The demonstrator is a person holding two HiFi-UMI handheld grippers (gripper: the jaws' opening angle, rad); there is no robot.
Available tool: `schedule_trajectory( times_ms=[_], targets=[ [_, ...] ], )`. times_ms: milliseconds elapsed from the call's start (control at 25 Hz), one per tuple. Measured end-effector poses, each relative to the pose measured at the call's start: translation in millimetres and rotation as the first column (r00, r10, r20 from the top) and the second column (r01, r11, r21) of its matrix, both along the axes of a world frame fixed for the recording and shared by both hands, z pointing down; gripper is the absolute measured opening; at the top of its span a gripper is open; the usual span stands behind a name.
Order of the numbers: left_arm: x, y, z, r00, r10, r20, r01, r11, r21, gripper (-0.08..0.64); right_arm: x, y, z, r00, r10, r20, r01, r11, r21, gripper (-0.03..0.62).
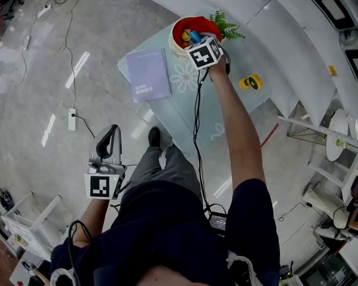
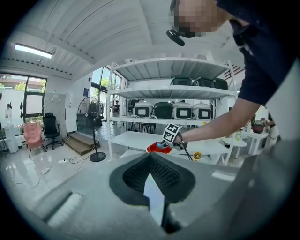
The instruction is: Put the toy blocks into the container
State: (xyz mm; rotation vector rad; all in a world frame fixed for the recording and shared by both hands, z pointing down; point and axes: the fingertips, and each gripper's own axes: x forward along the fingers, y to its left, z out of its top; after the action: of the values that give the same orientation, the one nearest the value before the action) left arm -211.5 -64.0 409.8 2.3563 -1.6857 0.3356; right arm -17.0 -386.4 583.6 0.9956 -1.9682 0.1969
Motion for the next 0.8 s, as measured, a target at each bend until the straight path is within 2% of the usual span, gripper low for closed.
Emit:
schedule_trajectory(
  times_ms=[400,440,520,600,800],
  targets=[
    [-8.4,1.1,3.2,1.000,-0.020,-0.005,0.020,1.000,-0.010,0.002,-1.3,-12.0,3.4,1.000,-0.003,-0.022,0.005,0.997,0.071,0.153],
    [-8.5,0.8,3.3,1.000,-0.021,-0.005,0.021,1.000,-0.011,0.002,-1.6,-13.2,2.7,1.000,-0.005,-0.015,0.006,0.997,0.079,0.182],
    [-8.6,0.8,3.1,1.000,-0.022,-0.006,0.022,1.000,-0.013,0.002,-2.4,-13.9,-1.6,1.000,-0.006,0.009,0.005,0.995,0.101,0.291],
    [-8.7,0.9,3.0,1.000,-0.021,-0.006,0.020,1.000,-0.011,0.002,-1.5,-13.5,-6.8,1.000,-0.005,0.016,0.003,0.991,0.133,0.272],
    [-7.5,1.3,3.0,1.000,-0.012,-0.003,0.012,1.000,-0.008,0.002,1.7,-8.0,-13.8,1.000,0.000,0.027,-0.005,0.986,0.169,0.284]
  ],
)
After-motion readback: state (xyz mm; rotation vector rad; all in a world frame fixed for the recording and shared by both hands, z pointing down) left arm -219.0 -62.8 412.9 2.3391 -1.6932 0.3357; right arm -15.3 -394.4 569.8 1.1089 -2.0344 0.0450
